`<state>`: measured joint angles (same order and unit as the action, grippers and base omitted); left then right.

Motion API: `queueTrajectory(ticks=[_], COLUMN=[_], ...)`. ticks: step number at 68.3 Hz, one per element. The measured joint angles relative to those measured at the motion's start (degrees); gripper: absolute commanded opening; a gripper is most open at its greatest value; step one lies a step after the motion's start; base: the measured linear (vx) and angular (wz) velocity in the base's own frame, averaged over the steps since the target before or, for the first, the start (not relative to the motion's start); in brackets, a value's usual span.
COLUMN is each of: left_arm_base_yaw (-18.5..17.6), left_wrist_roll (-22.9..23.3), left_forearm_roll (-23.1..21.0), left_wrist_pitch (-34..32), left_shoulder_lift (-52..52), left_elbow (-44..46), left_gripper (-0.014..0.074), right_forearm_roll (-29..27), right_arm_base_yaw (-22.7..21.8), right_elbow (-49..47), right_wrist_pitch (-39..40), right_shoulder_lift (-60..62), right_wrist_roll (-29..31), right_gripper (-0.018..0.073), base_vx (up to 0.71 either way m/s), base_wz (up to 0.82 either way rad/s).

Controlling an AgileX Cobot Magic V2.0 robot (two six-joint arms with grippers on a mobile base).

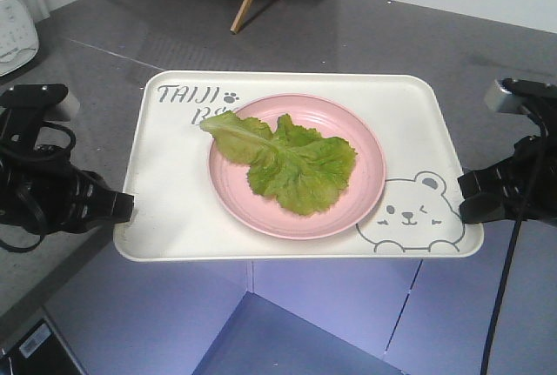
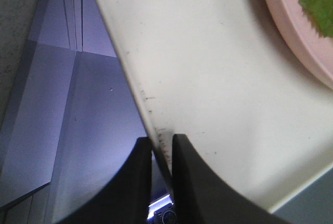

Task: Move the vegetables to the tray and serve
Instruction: 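Hold the tray level while the base turns and drives away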

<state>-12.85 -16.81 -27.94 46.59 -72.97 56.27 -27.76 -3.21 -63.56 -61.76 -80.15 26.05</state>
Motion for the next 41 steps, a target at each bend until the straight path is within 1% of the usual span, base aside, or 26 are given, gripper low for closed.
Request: queueTrajectory(ticks=[41], left_arm_base_yaw=[0.00], left_wrist_roll=[0.00], left_forearm_roll=[0.00], left_wrist_pitch=[0.00], left_shoulder_lift=[0.00], left_elbow=[0.00], left_gripper=[-0.0006], right_forearm_roll=[0.00], right_arm_base_yaw=[0.00], right_elbow=[0.00], right_wrist_pitch=[0.00], right_shoulder_lift=[0.00], right_wrist_roll=[0.00], right_gripper=[-0.0003], base_vx=[0.07], base_wz=[-0.26])
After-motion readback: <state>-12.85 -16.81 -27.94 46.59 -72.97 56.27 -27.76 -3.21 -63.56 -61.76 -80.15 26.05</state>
